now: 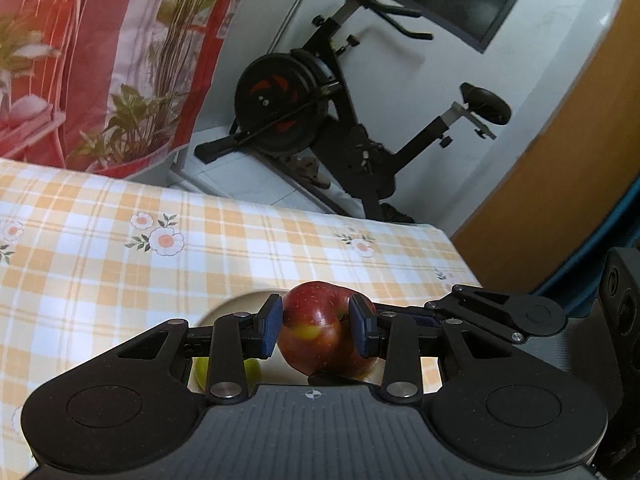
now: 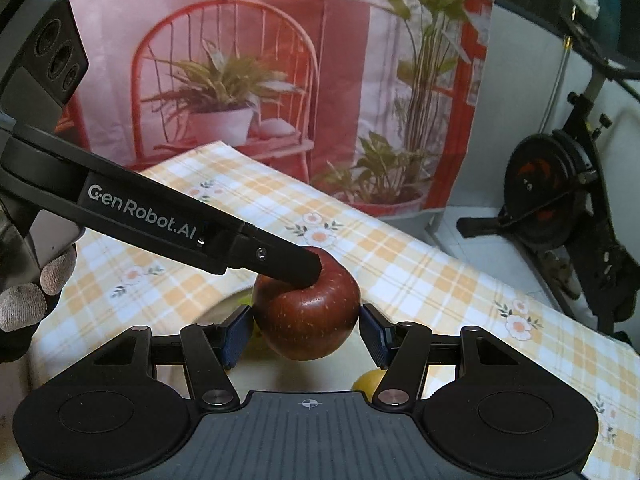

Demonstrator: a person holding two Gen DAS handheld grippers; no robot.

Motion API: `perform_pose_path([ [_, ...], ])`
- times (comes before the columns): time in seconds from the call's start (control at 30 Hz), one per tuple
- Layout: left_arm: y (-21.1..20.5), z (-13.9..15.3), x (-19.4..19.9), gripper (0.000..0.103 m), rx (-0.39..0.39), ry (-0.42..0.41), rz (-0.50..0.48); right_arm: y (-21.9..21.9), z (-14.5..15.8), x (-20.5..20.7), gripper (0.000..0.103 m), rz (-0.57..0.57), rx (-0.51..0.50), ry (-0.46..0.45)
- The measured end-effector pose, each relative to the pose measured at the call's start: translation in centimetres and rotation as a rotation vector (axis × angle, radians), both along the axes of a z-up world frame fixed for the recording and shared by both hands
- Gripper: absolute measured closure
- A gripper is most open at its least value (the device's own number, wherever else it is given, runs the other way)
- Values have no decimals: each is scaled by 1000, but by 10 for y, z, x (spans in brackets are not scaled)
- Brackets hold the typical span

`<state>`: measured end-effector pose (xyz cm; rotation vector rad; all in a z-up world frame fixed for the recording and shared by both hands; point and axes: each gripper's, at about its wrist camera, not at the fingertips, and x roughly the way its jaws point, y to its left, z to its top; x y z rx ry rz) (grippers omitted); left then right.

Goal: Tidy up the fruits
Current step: 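Lift the red apple with both tools and carry it over the plate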

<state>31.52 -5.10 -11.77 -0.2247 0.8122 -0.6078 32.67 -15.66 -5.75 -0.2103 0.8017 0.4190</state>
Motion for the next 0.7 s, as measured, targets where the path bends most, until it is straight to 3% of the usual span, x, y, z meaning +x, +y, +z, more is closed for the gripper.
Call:
perform_pose_path([
  [0.37,1,-29,33,65,19,75,17,1,-41,39,49,13,-10,86],
  [0.7,-1,-34,36,65,23,67,24,-2,-48,42,49,4,12,86],
])
